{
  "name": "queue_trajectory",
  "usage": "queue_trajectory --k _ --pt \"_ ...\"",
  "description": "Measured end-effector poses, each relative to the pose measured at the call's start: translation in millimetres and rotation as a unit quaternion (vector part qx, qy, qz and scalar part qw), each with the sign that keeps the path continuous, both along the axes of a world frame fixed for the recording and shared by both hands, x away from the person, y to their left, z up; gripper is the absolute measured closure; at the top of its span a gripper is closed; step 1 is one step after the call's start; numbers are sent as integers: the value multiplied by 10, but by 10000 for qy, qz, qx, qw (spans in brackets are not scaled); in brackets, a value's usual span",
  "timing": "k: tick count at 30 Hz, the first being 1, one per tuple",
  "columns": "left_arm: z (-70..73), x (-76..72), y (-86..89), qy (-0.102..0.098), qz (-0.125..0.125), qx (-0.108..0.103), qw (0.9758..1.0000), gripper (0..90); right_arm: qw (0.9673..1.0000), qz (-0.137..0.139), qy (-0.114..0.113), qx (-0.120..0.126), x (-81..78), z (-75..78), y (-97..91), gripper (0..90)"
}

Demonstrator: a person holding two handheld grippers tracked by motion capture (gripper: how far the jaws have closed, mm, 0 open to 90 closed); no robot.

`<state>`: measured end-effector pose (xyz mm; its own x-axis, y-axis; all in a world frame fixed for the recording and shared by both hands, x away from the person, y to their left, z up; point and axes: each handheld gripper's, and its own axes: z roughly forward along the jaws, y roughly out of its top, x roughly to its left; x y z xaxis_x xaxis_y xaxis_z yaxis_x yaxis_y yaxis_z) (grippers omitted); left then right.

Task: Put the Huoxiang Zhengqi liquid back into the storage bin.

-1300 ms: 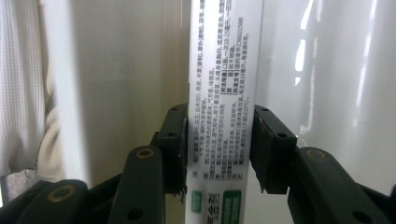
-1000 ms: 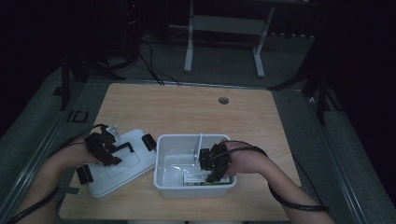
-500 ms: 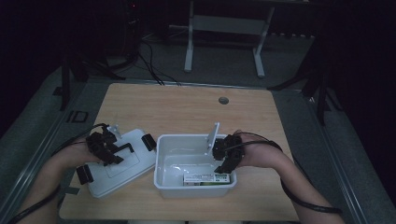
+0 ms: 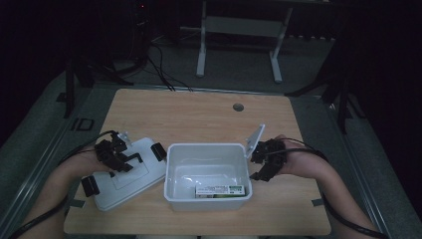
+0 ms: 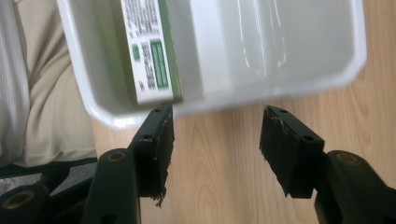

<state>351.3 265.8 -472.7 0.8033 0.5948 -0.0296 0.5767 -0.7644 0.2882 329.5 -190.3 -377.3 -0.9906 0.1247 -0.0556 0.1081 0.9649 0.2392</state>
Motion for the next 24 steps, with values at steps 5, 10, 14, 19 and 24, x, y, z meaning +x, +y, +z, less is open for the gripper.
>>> queue_trajectory --k 5,10,14,19,24 --pt "-31 26 -9 51 53 58 10000 608 9998 -207 -67 28 27 -51 -208 341" --pt "-36 53 -1 -29 117 108 9999 664 9992 -399 2 -2 72 -152 -314 257" --pt "-45 67 6 30 31 181 9998 718 9985 -545 58 -55 124 -323 -415 205" --pt "-78 79 27 149 53 119 9998 814 9989 -430 123 -100 152 -496 -490 162" --pt "-78 79 40 139 46 108 9998 839 9983 -483 176 -261 187 -618 -534 146"
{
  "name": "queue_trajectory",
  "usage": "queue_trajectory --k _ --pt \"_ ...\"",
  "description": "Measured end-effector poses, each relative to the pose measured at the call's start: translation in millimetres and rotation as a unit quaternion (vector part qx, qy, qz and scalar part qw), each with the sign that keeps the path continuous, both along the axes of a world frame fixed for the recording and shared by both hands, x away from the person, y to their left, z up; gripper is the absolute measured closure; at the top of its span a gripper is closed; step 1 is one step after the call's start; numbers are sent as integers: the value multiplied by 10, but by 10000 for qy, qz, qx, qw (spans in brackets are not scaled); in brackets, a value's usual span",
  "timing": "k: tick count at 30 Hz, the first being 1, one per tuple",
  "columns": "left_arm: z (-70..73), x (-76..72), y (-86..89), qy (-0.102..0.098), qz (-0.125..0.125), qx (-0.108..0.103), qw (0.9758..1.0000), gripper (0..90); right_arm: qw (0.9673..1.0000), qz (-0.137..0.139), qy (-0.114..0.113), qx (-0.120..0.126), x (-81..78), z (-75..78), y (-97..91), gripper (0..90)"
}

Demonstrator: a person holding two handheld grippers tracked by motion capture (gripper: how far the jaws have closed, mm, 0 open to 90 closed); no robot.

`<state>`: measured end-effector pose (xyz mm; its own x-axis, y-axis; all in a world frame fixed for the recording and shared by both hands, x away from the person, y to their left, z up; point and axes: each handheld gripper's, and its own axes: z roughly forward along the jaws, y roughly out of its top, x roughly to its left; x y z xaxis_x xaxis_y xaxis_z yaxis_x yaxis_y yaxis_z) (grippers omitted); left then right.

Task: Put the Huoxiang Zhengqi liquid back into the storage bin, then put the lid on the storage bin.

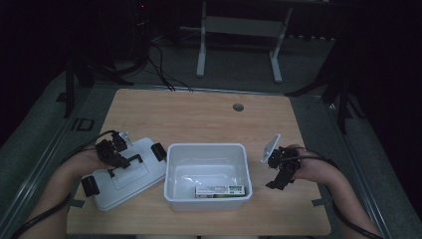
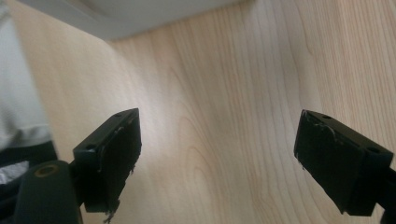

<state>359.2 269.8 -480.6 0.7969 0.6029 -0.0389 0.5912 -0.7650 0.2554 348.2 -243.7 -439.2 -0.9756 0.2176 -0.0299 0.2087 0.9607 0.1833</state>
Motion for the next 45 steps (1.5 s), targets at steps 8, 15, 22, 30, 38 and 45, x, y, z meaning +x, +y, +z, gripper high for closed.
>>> queue_trajectory --k 8,15,22,30,38,45 --pt "117 -72 94 -59 -38 -116 9999 843 9999 -27 123 -22 13 -140 -11 151" --pt "462 -209 178 -200 -66 -90 9997 843 10000 -12 79 -4 7 -143 17 151" --pt "833 -331 93 -450 -285 -139 9985 844 10000 -28 33 40 -1 -118 31 151" --pt "1135 -312 -23 -559 -277 -60 9980 843 9999 -28 76 65 -21 -142 34 151" --pt "1375 -339 32 -844 -249 -8 9961 843 9999 -42 78 77 -21 -134 23 151" --pt "1576 -358 23 -962 -291 -34 9949 844 9999 -38 79 99 -18 -127 45 151"
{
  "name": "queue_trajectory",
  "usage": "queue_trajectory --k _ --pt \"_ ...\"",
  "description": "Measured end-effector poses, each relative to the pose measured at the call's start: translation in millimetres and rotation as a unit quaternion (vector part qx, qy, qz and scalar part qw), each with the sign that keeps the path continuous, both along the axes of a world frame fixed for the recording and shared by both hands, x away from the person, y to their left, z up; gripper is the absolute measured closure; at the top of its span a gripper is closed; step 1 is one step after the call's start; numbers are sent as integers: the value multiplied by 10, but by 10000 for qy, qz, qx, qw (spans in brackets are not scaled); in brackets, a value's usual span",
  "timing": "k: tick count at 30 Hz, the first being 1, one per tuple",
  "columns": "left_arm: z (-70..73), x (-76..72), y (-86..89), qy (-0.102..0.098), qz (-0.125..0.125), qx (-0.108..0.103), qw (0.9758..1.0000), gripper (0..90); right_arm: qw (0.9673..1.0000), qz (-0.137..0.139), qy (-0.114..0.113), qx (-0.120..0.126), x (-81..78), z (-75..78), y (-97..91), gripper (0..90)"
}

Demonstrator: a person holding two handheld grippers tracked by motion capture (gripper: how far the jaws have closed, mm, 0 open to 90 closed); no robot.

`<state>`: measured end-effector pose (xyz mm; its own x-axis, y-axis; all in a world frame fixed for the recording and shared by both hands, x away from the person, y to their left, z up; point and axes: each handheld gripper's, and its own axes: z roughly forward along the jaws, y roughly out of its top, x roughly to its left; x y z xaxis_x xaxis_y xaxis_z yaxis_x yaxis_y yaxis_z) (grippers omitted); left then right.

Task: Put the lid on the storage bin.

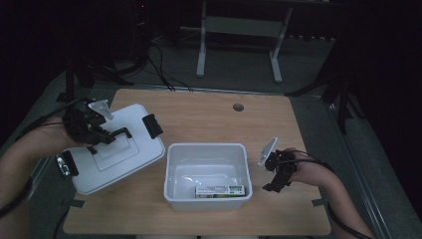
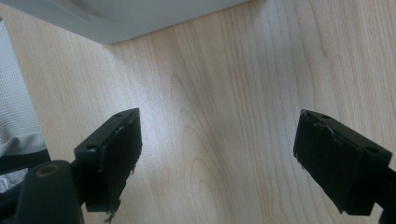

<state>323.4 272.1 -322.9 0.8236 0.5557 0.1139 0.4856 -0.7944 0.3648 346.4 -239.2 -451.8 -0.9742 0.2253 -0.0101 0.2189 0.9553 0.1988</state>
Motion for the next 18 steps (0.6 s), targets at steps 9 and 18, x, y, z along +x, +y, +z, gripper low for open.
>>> queue_trajectory --k 9,18 --pt "93 -7 -258 43 -363 91 9993 844 10000 24 10 20 -2 0 -1 151" --pt "53 36 -568 199 -714 130 9972 844 10000 16 44 35 -13 -11 -13 151"
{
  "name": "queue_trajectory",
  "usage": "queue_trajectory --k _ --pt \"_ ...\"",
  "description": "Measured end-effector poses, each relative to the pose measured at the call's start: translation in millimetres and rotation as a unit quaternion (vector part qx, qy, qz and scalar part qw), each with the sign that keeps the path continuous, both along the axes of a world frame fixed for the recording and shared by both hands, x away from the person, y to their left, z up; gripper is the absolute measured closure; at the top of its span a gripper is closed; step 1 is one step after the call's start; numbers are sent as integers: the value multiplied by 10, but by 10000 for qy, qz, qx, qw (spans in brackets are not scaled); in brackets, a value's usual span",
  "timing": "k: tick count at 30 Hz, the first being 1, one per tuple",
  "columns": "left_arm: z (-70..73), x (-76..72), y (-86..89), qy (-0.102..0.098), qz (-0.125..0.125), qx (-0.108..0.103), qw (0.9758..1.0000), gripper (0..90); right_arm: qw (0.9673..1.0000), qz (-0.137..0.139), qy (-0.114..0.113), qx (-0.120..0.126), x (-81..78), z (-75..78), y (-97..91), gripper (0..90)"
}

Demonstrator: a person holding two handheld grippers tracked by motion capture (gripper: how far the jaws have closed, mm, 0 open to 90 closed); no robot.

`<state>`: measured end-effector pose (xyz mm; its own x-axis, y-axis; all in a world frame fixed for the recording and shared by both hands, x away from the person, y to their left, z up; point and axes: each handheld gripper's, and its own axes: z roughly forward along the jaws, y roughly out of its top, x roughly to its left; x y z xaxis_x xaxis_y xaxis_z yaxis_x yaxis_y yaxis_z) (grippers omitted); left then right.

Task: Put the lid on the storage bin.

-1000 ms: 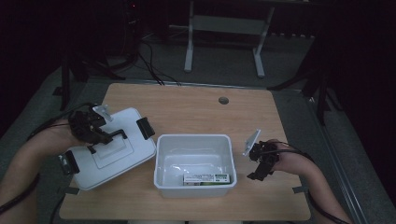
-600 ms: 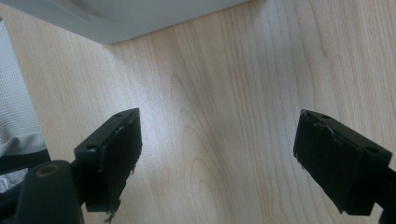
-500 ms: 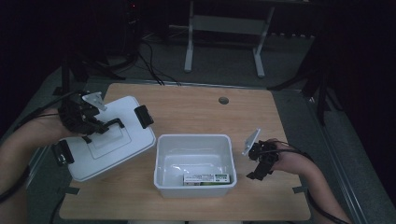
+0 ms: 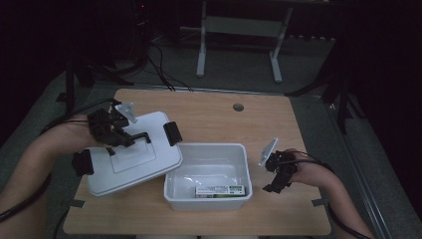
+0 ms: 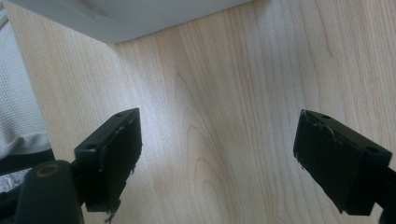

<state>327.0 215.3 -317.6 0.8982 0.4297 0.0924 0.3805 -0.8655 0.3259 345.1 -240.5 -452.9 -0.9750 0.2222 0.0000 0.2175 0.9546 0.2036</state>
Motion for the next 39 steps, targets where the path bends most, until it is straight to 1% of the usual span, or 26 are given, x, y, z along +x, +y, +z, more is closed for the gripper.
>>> queue_trajectory --k 2,3,5,10,11,13,14,18,20,21,22,25,27,31,33,36,39 --pt "-2 6 -25 33 -37 -13 10000 844 10000 -7 2 10 0 -2 -3 151" --pt "2 17 -86 53 -96 -34 9999 844 10000 -12 3 23 -2 -4 -5 151" --pt "7 25 -144 96 -171 -74 9998 844 10000 -10 26 20 -7 -19 -9 151" --pt "30 43 -322 39 -397 -70 9992 844 10000 -13 40 36 -8 -35 -6 151" --pt "33 50 -357 63 -444 -100 9989 844 10000 -5 32 36 -8 -35 -4 151" --pt "38 53 -435 44 -522 -154 9985 844 10000 -5 45 57 -11 -37 -1 151" --pt "37 54 -473 78 -570 -169 9982 843 10000 -3 43 51 -12 -38 0 151" --pt "30 60 -616 74 -712 -137 9973 843 10000 -3 46 38 -18 -40 -1 151" --pt "18 63 -682 115 -774 -110 9969 843 10000 6 33 63 -16 -36 -7 151" --pt "13 67 -711 122 -790 -155 9967 843 10000 7 23 65 -14 -34 -11 151" --pt "8 69 -740 157 -822 -150 9964 843 10000 1 24 64 -14 -31 -14 151" --pt "-2 66 -836 178 -923 -150 9955 843 10000 -12 23 60 -17 -28 -21 151" --pt "2 64 -909 170 -1004 -143 9947 843 10000 -21 26 61 -15 -31 -22 151" --pt "1 56 -1037 160 -1142 -219 9931 844 10000 -5 34 81 -14 -34 -17 151" --pt "0 52 -1108 183 -1196 -201 9924 843 10000 3 37 90 -13 -32 -17 151" --pt "4 44 -1213 219 -1310 -193 9909 843 10000 -3 49 67 -13 -34 -18 151" --pt "14 38 -1310 191 -1449 -232 9890 843 10000 -14 40 75 -16 -33 -21 151"
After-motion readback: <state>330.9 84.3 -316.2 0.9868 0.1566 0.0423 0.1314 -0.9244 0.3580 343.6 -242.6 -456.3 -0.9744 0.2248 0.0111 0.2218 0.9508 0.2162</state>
